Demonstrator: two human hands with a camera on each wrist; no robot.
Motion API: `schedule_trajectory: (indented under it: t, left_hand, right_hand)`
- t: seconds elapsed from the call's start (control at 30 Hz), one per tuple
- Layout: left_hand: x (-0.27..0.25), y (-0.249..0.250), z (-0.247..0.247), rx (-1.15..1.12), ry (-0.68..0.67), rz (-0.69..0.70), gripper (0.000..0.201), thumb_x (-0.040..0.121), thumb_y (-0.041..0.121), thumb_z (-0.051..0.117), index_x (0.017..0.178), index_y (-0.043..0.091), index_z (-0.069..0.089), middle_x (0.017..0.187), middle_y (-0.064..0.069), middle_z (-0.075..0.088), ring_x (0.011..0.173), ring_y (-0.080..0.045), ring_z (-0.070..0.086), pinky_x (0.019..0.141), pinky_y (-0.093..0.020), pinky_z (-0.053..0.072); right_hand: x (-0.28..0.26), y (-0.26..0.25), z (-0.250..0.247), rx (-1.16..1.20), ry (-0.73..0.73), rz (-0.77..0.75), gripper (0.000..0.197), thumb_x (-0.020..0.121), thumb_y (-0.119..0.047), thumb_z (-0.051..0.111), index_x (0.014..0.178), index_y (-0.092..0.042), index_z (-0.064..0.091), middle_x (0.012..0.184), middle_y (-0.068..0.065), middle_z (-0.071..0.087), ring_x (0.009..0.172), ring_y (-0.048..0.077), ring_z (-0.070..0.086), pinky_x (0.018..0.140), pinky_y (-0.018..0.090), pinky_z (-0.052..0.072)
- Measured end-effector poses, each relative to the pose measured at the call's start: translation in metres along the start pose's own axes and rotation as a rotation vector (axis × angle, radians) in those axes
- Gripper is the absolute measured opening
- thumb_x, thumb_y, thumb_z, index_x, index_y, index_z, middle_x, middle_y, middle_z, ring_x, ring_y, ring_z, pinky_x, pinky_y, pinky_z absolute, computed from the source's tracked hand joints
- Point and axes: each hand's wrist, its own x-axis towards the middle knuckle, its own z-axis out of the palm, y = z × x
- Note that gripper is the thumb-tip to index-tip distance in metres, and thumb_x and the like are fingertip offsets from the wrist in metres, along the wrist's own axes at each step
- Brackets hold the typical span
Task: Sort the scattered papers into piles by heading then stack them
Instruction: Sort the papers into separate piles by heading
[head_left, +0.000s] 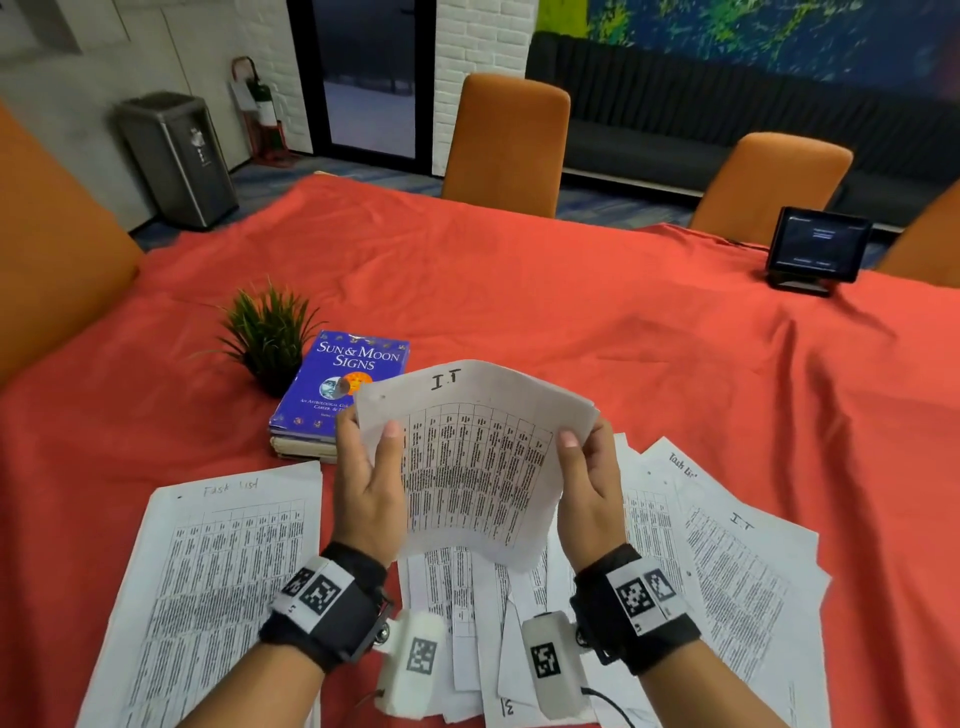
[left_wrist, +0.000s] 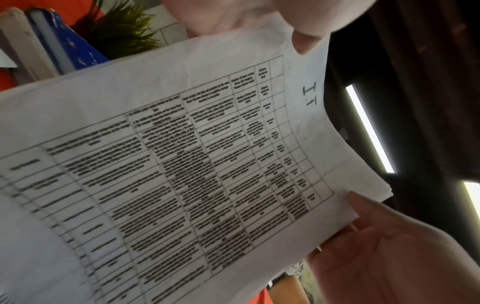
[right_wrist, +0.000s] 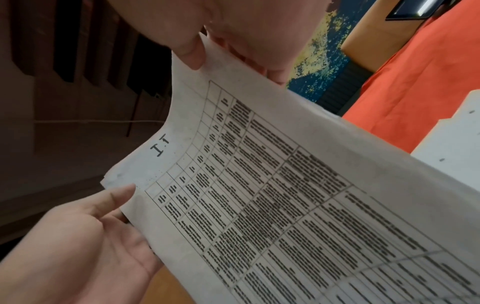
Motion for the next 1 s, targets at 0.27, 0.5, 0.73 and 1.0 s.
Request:
schedule_trajectory:
  t: [0.27,0.5,0.73,1.0]
  left_hand:
    - [-0.018,-0.038,-0.008,0.053,0.004,-0.19,0.033,0.102,0.015,0.04,0.133,0.027,0.042,0.133,0.007,0.053,0.117,0.016,0.048,0.104,-0.008,0.033]
    - [-0.022,-0.043,-0.006,0.108,-0.022,-0.176,0.037,0.103,0.02,0.035,0.14,0.023,0.034,0.136,0.022,0.046,0.123,0.018,0.042,0.1,-0.001,0.031]
    - [-0.034,-0.061,-0.016,0.211,-0.075,-0.326,0.023,0.102,0.022,0.034,0.116,0.036,0.046,0.114,0.011,0.057,0.095,0.022,0.051,0.093,-0.021,0.034]
    - [-0.008,-0.04,-0.094,0.373,0.07,-0.29,0.017,0.101,0.026,0.041,0.111,0.022,0.054,0.099,0.011,0.066,0.089,0.004,0.061,0.078,-0.023,0.044]
  right_hand:
    - [-0.012,0.024,0.005,-0.057,0.005,0.177,0.021,0.103,-0.019,0.039,0.107,-0.024,0.059,0.106,0.003,0.067,0.102,0.02,0.062,0.086,0.034,0.051]
    - [-0.018,0.031,0.005,-0.021,0.022,0.18,0.025,0.103,-0.015,0.036,0.114,-0.021,0.058,0.108,-0.001,0.068,0.103,0.016,0.064,0.085,0.026,0.053]
    - [-0.022,0.052,0.004,-0.176,-0.009,0.296,0.02,0.102,-0.018,0.038,0.111,-0.024,0.055,0.106,0.0,0.065,0.101,0.019,0.062,0.094,0.045,0.051]
    - [-0.012,0.041,0.038,-0.259,-0.254,0.288,0.011,0.096,-0.013,0.051,0.106,-0.018,0.054,0.095,-0.001,0.071,0.086,0.013,0.069,0.075,0.029,0.056]
